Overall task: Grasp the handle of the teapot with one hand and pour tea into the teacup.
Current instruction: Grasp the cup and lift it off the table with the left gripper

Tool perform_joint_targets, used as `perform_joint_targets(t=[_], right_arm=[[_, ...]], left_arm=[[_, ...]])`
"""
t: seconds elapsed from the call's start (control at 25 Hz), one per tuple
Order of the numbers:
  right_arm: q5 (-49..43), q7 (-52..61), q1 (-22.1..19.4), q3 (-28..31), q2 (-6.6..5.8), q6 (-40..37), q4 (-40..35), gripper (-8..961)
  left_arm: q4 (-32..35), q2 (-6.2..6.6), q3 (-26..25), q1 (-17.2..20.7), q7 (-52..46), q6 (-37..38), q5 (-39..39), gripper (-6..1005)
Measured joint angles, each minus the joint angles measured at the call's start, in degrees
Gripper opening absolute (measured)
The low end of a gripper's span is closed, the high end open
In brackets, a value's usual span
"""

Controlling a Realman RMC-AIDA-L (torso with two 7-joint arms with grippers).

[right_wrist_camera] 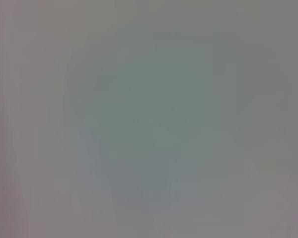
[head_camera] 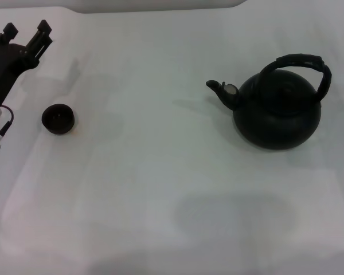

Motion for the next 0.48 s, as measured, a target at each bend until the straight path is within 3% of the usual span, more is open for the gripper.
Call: perform_joint_targets(t=[0.48], right_arm=[[0.0,0.0,0.01,-0.28,0.0,-0.09,-0.06,852]], left_arm=[[0.06,-0.07,0.24,0.14,0.0,0.34,-0.12,835]])
